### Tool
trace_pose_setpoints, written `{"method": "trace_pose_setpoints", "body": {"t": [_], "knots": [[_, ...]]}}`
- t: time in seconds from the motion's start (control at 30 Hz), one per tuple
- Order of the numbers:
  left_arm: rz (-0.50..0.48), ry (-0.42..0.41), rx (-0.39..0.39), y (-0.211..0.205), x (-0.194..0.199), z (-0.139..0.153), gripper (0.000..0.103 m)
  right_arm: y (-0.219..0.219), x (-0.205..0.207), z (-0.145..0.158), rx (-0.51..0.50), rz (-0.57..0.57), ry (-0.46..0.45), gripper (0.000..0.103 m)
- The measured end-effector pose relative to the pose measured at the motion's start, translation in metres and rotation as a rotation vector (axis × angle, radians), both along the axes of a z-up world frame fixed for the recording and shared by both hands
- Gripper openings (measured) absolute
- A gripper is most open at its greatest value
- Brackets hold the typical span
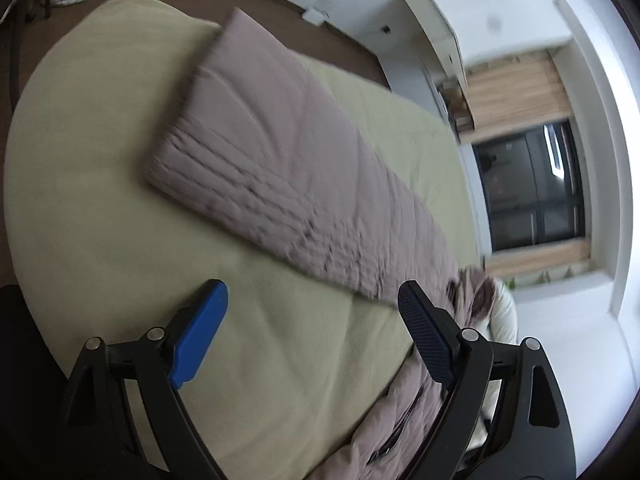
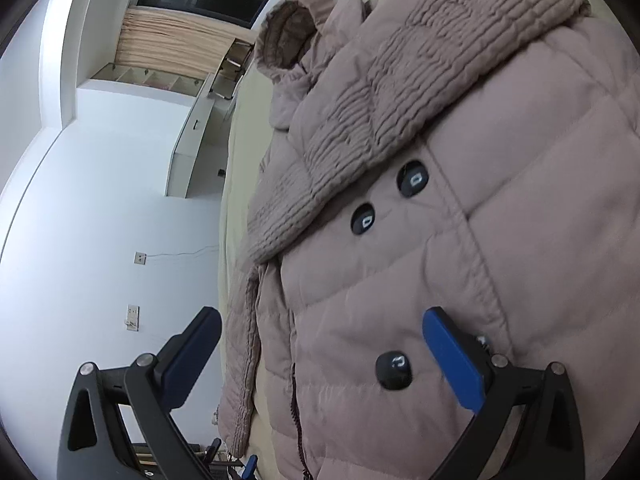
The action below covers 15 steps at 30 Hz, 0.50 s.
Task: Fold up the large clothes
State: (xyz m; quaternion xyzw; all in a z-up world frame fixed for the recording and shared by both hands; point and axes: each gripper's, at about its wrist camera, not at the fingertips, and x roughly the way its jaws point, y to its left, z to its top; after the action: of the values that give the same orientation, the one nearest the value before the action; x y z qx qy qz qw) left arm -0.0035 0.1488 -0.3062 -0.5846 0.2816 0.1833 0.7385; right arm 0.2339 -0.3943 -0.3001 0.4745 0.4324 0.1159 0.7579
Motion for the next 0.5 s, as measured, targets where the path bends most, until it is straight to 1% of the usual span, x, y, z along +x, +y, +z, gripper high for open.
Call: {"method": "trace_pose_setpoints", "body": {"t": [0.1, 0.17, 0.2, 0.23, 0.27, 0.3, 0.33, 0.37, 0.4, 0.43, 0.47, 0.5], "knots": [[0.142, -0.049, -0.051, 0.009, 0.000, -0.014, 0.087, 0.012, -0.008, 0.003, -0.004, 0.022, -0.007, 0.103], [0.238, -0.061, -0.120, 0.011, 0.003, -0.026, 0.087, 0.011, -0.013, 0.004, -0.002, 0.022, -0.006, 0.103], [0.262, -0.052, -0.124, 0.011, 0.006, -0.025, 0.086, 0.010, -0.015, 0.005, 0.001, 0.020, -0.007, 0.103], [0.276, -0.035, -0.115, 0.009, 0.011, -0.022, 0.082, 0.008, -0.017, 0.006, 0.003, 0.017, -0.010, 0.103], [0.282, -0.015, -0.100, 0.005, 0.018, -0.015, 0.075, 0.006, -0.019, 0.007, 0.003, 0.014, -0.015, 0.103], [0.266, -0.016, -0.084, 0.003, 0.024, -0.009, 0.042, 0.004, -0.021, 0.009, 0.002, 0.011, -0.022, 0.103], [0.237, -0.008, -0.060, 0.000, 0.033, 0.000, 0.023, 0.004, -0.021, 0.013, 0.001, 0.008, -0.032, 0.103], [0.223, -0.016, -0.019, -0.004, 0.040, 0.015, 0.023, -0.001, -0.024, 0.015, -0.001, 0.004, -0.044, 0.103], [0.196, -0.031, 0.048, -0.011, 0.048, 0.035, 0.019, -0.005, -0.025, 0.017, -0.004, -0.004, -0.056, 0.103], [0.159, -0.040, 0.124, -0.020, 0.059, 0.056, 0.019, -0.011, -0.027, 0.019, -0.006, -0.009, -0.065, 0.103], [0.109, -0.055, 0.202, -0.035, 0.072, 0.078, 0.019, -0.018, -0.029, 0.020, -0.008, -0.019, -0.072, 0.103], [0.039, -0.078, 0.273, -0.055, 0.090, 0.101, 0.019, -0.024, -0.030, 0.021, -0.006, -0.030, -0.075, 0.103]]}}
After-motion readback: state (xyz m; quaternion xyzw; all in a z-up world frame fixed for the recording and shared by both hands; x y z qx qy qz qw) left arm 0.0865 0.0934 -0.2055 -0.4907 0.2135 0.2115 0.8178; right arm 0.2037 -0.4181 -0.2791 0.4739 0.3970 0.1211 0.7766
